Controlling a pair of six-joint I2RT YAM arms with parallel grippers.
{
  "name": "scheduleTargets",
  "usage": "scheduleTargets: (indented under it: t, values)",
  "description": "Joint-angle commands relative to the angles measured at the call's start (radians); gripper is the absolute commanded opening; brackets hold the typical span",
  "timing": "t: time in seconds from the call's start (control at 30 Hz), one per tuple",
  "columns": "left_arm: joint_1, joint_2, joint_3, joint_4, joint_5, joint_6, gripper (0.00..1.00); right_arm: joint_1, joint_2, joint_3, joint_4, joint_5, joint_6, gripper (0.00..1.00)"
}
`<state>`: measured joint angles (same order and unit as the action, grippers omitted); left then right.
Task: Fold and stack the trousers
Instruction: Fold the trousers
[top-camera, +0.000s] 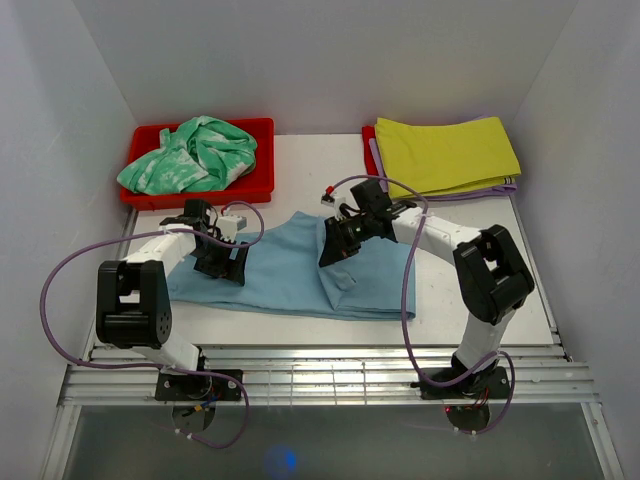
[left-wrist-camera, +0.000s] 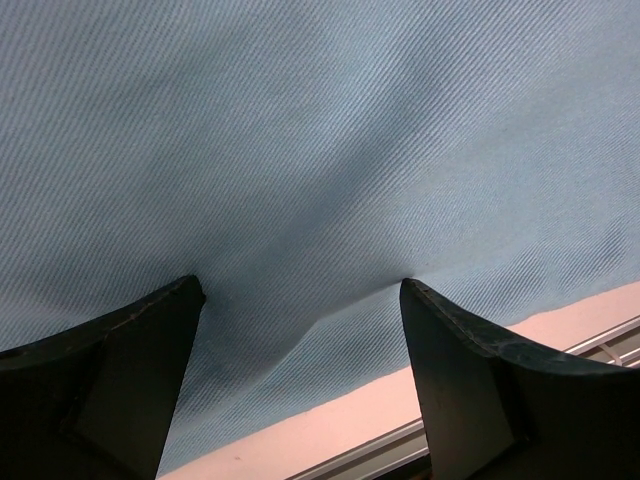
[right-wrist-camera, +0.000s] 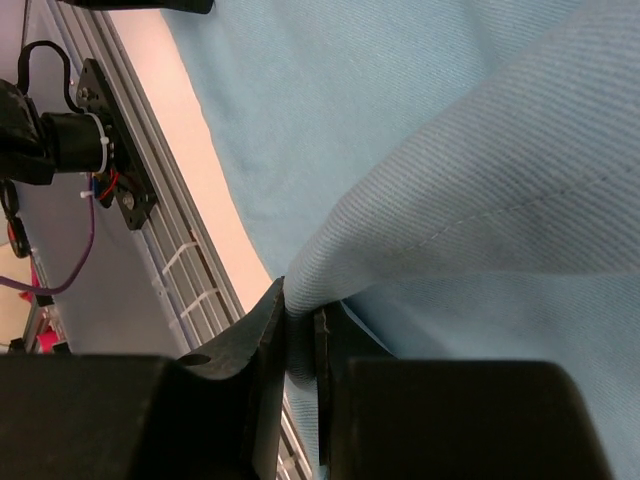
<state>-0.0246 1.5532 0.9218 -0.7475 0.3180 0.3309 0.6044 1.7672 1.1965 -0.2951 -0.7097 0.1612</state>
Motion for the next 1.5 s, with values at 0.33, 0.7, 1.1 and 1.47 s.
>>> scheduleTargets:
  t: [0.33, 0.7, 1.1, 1.47]
  values:
    - [0.0, 0.016, -0.031, 0.005, 0.016, -0.003, 0.92, 0.07, 0.13, 0.127, 0.053, -0.019, 0.073, 0.08]
    - [0.0, -0.028, 0.002, 0.0, 0.068, -0.029, 0.94, 0.098, 0.172, 0.198, 0.048, -0.109, 0.067, 0.54]
    - [0.002, -0.162, 0.143, -0.007, 0.377, -0.162, 0.94, -0.129, -0.055, 0.122, -0.2, -0.093, -0.159, 0.91]
    - [-0.009, -0.122, 0.028, 0.253, 0.786, -0.41, 0.86, -0.477, -0.122, -0.178, -0.722, -0.293, -0.797, 0.62]
